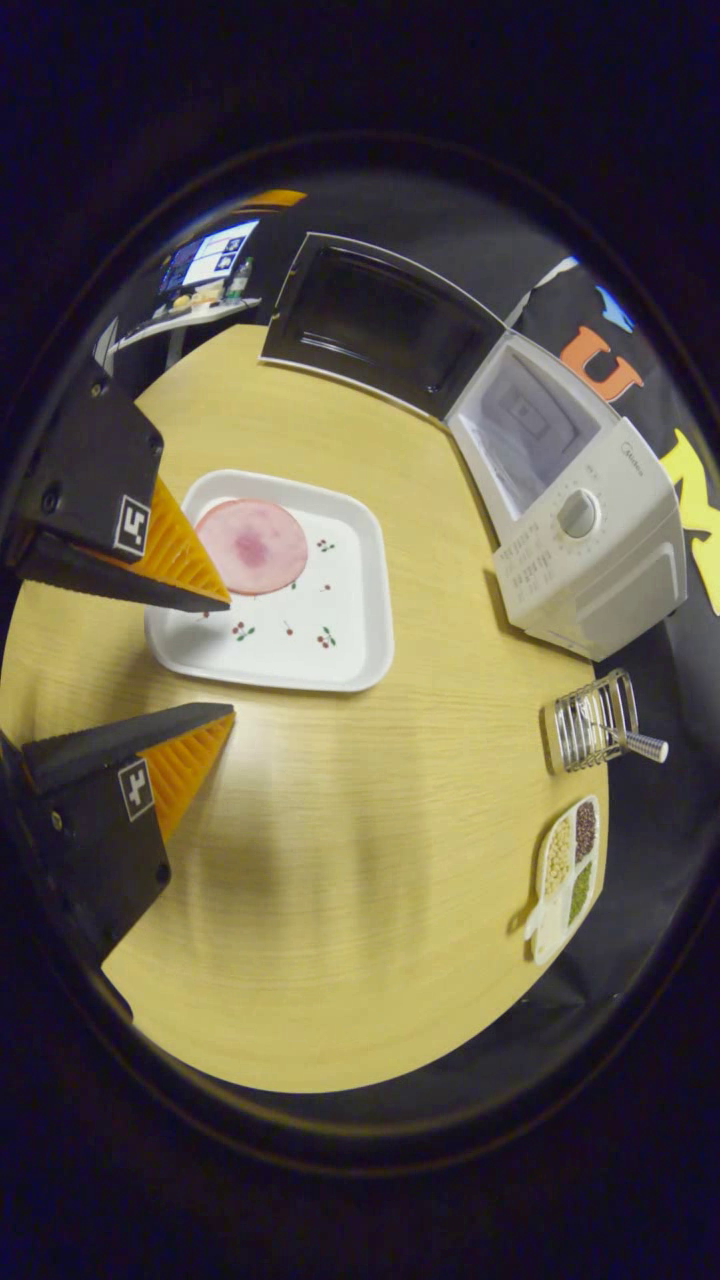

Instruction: Open the microwave oven with the left hand, put the food in, and close the microwave oven.

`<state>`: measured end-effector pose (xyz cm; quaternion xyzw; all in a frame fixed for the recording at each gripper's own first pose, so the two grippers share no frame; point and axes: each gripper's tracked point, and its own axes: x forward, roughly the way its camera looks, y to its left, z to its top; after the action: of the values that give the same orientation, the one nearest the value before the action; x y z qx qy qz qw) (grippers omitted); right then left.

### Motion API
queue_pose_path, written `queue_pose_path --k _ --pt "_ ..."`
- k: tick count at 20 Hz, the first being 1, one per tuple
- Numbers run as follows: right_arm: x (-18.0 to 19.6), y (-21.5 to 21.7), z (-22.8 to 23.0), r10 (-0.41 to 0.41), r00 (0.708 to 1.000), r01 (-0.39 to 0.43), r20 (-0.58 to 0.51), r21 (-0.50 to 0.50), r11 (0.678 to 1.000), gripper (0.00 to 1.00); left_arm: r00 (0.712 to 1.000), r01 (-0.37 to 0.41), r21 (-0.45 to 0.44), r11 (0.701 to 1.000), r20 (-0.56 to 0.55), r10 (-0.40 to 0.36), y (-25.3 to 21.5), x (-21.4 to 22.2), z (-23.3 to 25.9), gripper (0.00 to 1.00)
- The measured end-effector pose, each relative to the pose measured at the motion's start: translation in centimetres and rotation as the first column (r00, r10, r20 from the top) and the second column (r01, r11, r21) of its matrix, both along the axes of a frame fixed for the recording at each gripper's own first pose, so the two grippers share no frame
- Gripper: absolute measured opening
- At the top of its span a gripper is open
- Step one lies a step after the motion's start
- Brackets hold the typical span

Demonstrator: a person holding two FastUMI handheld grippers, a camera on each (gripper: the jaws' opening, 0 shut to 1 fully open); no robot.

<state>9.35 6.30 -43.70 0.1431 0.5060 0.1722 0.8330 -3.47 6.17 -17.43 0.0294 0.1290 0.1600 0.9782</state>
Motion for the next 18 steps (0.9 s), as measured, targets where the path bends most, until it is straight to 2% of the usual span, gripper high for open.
queue_pose_path --k 1,2,3,6,7,8,9,10,14,16,18 --pt "0.0 0.2 -0.1 0.000 1.000 0.000 -0.020 0.004 1.000 0.46 1.000 -0.002 0.000 1.000 -0.001 0.002 0.2 0.0 0.0 0.94" --pt "-0.4 0.3 -0.2 0.000 0.999 0.000 -0.050 0.006 1.000 0.53 1.000 -0.004 0.004 1.000 0.000 0.004 0.3 0.2 0.0 0.94" --pt "-0.2 0.4 -0.5 -0.005 0.998 0.005 -0.062 0.000 1.000 0.50 1.000 -0.005 0.008 1.000 0.004 0.004 0.6 0.2 0.1 0.94" --pt "-0.3 0.3 -0.9 -0.044 0.991 0.046 -0.125 0.012 0.999 0.29 1.000 0.000 0.011 1.000 0.009 0.000 1.1 0.6 0.0 0.94" --pt "-0.3 0.0 -1.1 -0.069 0.986 0.071 -0.149 0.009 0.997 0.27 1.000 0.001 0.006 1.000 0.005 -0.001 1.4 0.7 -0.3 0.94" --pt "-0.2 -0.2 -1.2 -0.101 0.981 0.103 -0.168 0.003 0.995 0.05 1.000 0.006 0.005 1.000 0.009 -0.006 1.6 0.8 -0.3 0.94" --pt "-0.2 -0.4 -1.2 -0.135 0.973 0.137 -0.188 -0.002 0.991 0.13 1.000 0.009 0.003 1.000 0.016 -0.009 1.9 0.9 -0.3 0.94" --pt "-0.1 -0.4 -1.3 -0.159 0.966 0.161 -0.204 -0.004 0.987 0.05 1.000 0.015 -0.003 1.000 0.016 -0.015 2.2 1.0 -0.5 0.94" --pt "-0.2 -0.4 -1.2 -0.185 0.960 0.179 -0.210 -0.047 0.983 0.04 0.999 0.044 -0.016 0.999 0.023 -0.044 3.2 1.4 -1.1 0.94" --pt "-0.5 0.1 -1.1 -0.204 0.956 0.206 -0.212 -0.014 0.978 0.04 0.998 0.061 -0.023 0.998 0.028 -0.060 3.9 1.4 -1.1 0.94" --pt "-1.1 1.0 -0.6 -0.219 0.952 0.240 -0.214 0.080 0.967 0.03 0.997 0.079 -0.036 0.996 0.030 -0.078 4.5 1.5 -1.2 0.94"
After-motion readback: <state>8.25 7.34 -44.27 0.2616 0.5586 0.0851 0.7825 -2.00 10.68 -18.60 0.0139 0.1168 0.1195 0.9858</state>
